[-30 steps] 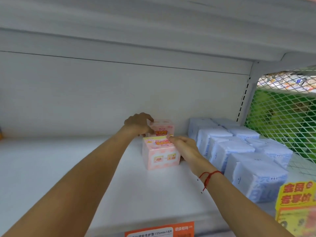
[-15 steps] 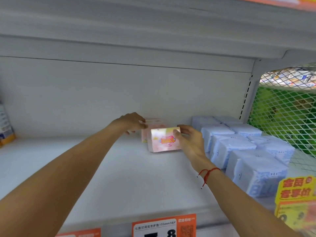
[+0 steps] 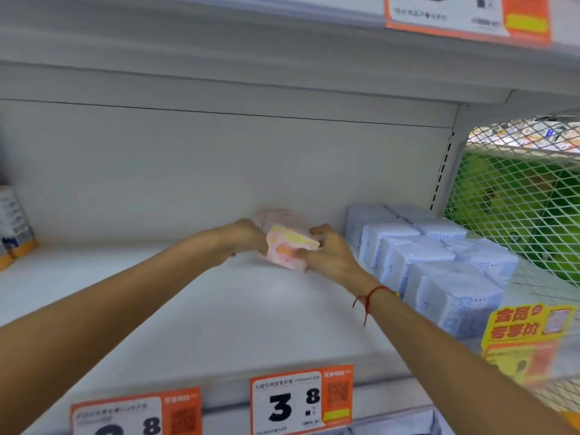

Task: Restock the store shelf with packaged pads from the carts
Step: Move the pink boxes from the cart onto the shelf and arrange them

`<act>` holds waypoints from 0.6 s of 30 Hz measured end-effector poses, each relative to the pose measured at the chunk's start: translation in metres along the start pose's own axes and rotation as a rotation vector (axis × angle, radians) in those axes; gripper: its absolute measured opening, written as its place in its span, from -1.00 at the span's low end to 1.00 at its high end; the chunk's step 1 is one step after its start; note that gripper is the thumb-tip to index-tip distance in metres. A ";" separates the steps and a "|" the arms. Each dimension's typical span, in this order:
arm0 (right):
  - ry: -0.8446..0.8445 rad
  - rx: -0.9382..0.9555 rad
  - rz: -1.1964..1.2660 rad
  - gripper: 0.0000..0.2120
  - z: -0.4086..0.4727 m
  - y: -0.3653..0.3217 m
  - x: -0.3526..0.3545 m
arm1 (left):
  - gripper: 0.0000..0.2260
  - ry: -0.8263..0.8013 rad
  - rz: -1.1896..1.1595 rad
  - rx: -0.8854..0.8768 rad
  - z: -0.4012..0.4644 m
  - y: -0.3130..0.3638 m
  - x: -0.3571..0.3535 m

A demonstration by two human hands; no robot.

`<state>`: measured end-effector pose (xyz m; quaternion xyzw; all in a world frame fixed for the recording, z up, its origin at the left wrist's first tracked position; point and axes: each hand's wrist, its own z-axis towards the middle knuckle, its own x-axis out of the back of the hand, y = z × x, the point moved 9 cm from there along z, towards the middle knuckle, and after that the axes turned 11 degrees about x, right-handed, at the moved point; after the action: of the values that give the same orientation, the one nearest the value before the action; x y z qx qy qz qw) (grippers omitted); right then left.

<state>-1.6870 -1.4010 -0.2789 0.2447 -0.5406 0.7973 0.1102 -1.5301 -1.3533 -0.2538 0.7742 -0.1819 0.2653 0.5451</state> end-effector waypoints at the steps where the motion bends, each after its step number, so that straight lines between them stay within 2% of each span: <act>1: -0.094 -0.116 0.126 -0.59 -0.004 0.006 -0.006 | -0.59 0.060 -0.037 -0.102 -0.006 0.014 0.003; 2: -0.217 -0.195 0.196 -0.66 -0.011 0.008 -0.014 | -0.53 0.104 -0.044 -0.190 -0.012 0.026 0.006; 3: -0.324 -0.214 0.146 -0.69 -0.018 0.005 -0.016 | -0.51 0.127 0.017 -0.244 -0.016 0.035 0.005; 4: -0.359 -0.196 0.047 -0.71 -0.021 0.003 -0.014 | -0.50 0.150 0.124 -0.285 -0.019 0.040 0.001; 6: -0.305 -0.147 -0.112 -0.66 -0.022 -0.003 -0.003 | -0.41 0.212 0.237 -0.375 -0.019 0.041 -0.006; 7: -0.271 -0.132 -0.101 -0.49 -0.024 -0.007 0.001 | -0.35 0.228 0.209 -0.415 -0.020 0.039 -0.007; 9: -0.272 -0.039 0.037 -0.20 -0.025 -0.013 0.000 | -0.25 0.257 0.100 -0.499 -0.025 0.033 -0.004; 12: -0.376 0.022 0.292 -0.17 -0.036 -0.017 -0.006 | -0.28 0.225 -0.093 -0.585 -0.032 0.030 -0.006; 15: -0.244 -0.078 0.562 0.00 -0.032 -0.002 -0.006 | -0.23 0.194 -0.193 -0.633 -0.043 0.038 -0.009; 16: -0.197 -0.093 0.606 -0.01 -0.030 0.000 -0.007 | -0.21 0.201 -0.168 -0.644 -0.044 0.040 -0.008; 18: -0.155 -0.096 0.671 -0.22 -0.025 0.003 -0.010 | -0.13 0.260 -0.007 -0.589 -0.035 0.038 -0.002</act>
<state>-1.6861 -1.3779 -0.2936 0.1077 -0.6348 0.7417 -0.1881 -1.5609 -1.3331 -0.2179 0.5435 -0.1771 0.2959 0.7653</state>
